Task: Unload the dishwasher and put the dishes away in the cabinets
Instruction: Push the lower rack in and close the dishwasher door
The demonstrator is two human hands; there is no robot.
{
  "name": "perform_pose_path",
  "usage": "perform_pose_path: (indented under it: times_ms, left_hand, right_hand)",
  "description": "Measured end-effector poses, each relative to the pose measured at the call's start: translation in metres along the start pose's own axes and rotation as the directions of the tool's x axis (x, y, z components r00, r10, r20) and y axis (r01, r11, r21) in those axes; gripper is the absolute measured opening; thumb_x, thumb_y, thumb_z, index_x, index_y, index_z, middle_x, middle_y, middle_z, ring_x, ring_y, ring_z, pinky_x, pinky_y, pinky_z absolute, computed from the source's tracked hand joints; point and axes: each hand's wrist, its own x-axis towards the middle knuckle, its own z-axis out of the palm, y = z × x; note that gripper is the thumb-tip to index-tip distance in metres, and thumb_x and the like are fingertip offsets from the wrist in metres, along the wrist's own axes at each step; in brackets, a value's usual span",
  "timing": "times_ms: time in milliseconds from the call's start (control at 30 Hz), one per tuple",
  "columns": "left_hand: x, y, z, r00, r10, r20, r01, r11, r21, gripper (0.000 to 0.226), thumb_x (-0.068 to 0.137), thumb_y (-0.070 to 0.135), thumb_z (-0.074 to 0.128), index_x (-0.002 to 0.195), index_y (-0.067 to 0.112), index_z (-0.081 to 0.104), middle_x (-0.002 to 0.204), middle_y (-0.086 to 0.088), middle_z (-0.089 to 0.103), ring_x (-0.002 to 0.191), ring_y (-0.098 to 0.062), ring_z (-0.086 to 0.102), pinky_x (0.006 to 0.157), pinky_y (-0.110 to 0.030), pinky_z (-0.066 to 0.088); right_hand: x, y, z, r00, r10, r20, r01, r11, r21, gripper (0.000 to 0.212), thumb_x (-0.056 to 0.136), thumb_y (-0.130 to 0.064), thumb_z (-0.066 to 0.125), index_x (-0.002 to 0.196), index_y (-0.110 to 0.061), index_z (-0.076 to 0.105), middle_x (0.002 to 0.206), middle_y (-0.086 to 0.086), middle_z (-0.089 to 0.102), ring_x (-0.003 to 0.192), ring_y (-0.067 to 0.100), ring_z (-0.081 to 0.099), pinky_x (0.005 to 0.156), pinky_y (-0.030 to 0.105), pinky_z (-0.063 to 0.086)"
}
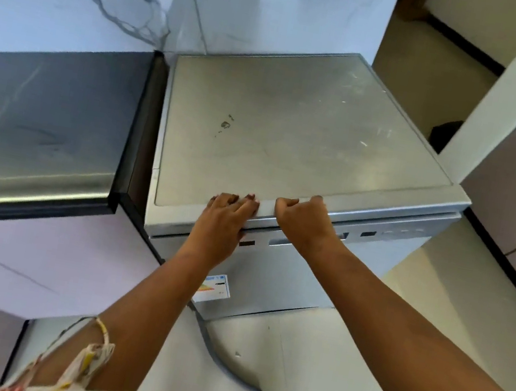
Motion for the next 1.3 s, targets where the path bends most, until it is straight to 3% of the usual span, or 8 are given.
perform_pose_path:
  times_ms: [133,267,333,467,567,833,1100,1300]
  left_hand:
    - [0.001,0.006,-0.004,0.998,-0.057,0.036,0.056,0.998,0.023,0.06,0.083,0.017,0.068,0.138,0.015,0.043,0.139,-0.003,0.05,0.126,-0.03,0.043,0.107,-0.04,0.036]
    - [0.003,0.018,-0.002,0.99,-0.117,0.08,0.107,0.988,0.115,0.066,0.084,0.017,0.067,0.141,0.016,0.034,0.146,-0.004,0.041,0.133,-0.028,0.036,0.111,-0.047,0.032]
    - [0.004,0.026,0.001,0.989,-0.135,0.062,0.122,0.978,0.169,0.064,0.084,0.01,0.066,0.14,0.013,0.035,0.146,-0.009,0.04,0.133,-0.031,0.037,0.111,-0.05,0.032]
    - [0.002,0.03,0.004,0.99,-0.135,0.027,0.124,0.96,0.249,0.069,0.063,0.004,0.083,0.125,0.008,0.053,0.127,-0.015,0.058,0.114,-0.035,0.057,0.093,-0.052,0.048]
    - [0.001,0.032,0.005,0.99,-0.14,-0.003,0.136,0.955,0.263,0.072,0.049,0.003,0.089,0.115,0.006,0.06,0.116,-0.016,0.065,0.103,-0.036,0.064,0.082,-0.052,0.054]
    - [0.002,0.031,0.008,0.992,-0.116,-0.053,0.125,0.96,0.249,0.073,0.041,0.003,0.092,0.108,0.005,0.064,0.108,-0.018,0.069,0.096,-0.037,0.067,0.075,-0.051,0.056]
    - [0.001,0.032,0.012,0.986,-0.124,-0.108,0.147,0.96,0.238,0.069,0.044,0.002,0.09,0.109,0.005,0.065,0.111,-0.016,0.069,0.098,-0.037,0.066,0.078,-0.052,0.055]
    - [-0.001,0.036,0.004,0.986,-0.159,-0.056,0.168,0.957,0.237,0.08,0.039,0.0,0.092,0.113,0.004,0.063,0.114,-0.017,0.067,0.102,-0.037,0.065,0.079,-0.048,0.055]
  right_hand:
    - [-0.006,0.007,0.001,0.992,0.007,-0.126,0.004,0.996,0.088,0.025,0.049,-0.021,0.084,0.062,-0.019,0.063,0.037,-0.003,0.051,0.032,0.013,0.049,0.049,0.018,0.041]
    - [-0.005,0.005,0.008,0.982,0.04,-0.186,0.003,0.975,0.222,0.03,0.046,-0.013,0.089,0.064,-0.015,0.064,0.046,0.01,0.058,0.041,0.02,0.055,0.039,0.02,0.041]
    - [-0.007,0.002,0.002,0.988,0.088,-0.131,-0.062,0.98,0.189,0.031,0.048,-0.012,0.089,0.07,-0.012,0.067,0.06,0.023,0.067,0.049,0.03,0.064,0.04,0.025,0.047]
    - [-0.008,0.0,0.01,0.994,0.049,-0.099,-0.037,0.993,0.113,0.025,0.085,-0.016,0.067,0.106,-0.004,0.06,0.106,0.037,0.063,0.096,0.043,0.067,0.066,0.038,0.058]
    - [-0.011,0.0,0.01,0.989,0.114,-0.095,-0.105,0.99,0.092,0.029,0.064,-0.027,0.084,0.085,-0.012,0.07,0.086,0.026,0.072,0.077,0.033,0.073,0.053,0.033,0.057]
    - [-0.007,-0.006,0.011,0.975,0.163,-0.154,-0.144,0.981,0.127,0.034,0.053,-0.024,0.09,0.077,-0.011,0.07,0.075,0.027,0.071,0.067,0.035,0.072,0.049,0.036,0.057]
    - [-0.007,-0.01,0.015,0.974,0.166,-0.151,-0.15,0.982,0.113,0.03,0.062,-0.024,0.087,0.083,-0.012,0.07,0.086,0.026,0.071,0.077,0.034,0.072,0.056,0.037,0.059]
    - [-0.007,0.01,0.011,0.98,0.074,-0.185,-0.049,0.989,0.137,0.035,0.05,-0.025,0.091,0.075,-0.014,0.069,0.067,0.021,0.071,0.058,0.031,0.071,0.046,0.032,0.055]
